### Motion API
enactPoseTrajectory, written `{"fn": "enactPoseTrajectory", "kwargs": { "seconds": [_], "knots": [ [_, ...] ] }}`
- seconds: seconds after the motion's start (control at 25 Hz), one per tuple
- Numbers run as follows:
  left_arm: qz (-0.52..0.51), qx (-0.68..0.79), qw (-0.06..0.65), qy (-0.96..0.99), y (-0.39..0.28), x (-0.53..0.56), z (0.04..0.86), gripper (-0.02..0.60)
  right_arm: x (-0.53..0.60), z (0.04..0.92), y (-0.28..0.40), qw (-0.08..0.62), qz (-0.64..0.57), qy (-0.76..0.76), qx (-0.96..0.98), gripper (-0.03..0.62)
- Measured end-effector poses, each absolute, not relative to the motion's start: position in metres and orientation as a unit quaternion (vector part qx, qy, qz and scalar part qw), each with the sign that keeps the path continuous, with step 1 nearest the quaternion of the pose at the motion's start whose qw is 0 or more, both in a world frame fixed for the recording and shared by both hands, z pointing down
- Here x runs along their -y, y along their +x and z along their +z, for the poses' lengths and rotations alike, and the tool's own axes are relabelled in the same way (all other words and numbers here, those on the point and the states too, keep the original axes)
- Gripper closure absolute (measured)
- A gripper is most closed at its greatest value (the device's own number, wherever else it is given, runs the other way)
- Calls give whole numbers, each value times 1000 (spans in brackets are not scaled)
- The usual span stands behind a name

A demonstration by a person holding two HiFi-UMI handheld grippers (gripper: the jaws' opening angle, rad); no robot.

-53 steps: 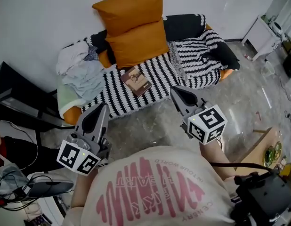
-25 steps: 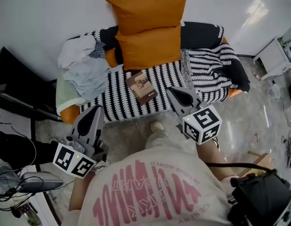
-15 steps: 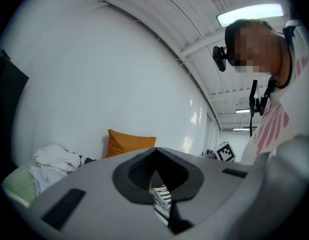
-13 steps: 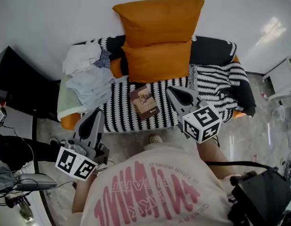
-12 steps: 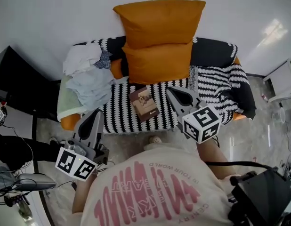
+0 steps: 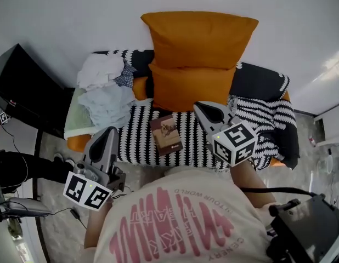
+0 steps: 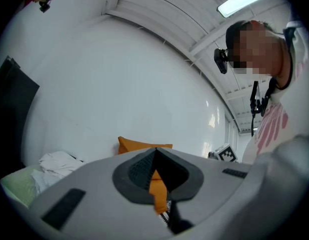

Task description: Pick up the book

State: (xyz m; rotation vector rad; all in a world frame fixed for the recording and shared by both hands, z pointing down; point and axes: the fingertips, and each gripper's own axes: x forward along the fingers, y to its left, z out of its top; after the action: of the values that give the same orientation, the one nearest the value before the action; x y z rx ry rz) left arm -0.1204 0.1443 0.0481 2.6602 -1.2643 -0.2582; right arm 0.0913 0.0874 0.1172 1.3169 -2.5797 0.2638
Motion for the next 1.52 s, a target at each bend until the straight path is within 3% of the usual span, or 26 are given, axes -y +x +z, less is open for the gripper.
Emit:
{"fn": "enactPoseTrajectory", "kwargs": {
  "seconds": [0.52, 0.96, 1.52],
  "knots": [
    [-85, 462, 120, 875, -118, -124, 82, 574, -59, 170, 88, 130, 134, 412, 892, 585],
    [-32, 458, 175, 871, -127, -101, 134, 574, -28, 269, 65, 165, 251, 399, 866, 585],
    [30, 404, 237, 883, -105, -49, 210, 574, -25, 431, 53, 145, 434, 328, 827, 561]
  ]
}}
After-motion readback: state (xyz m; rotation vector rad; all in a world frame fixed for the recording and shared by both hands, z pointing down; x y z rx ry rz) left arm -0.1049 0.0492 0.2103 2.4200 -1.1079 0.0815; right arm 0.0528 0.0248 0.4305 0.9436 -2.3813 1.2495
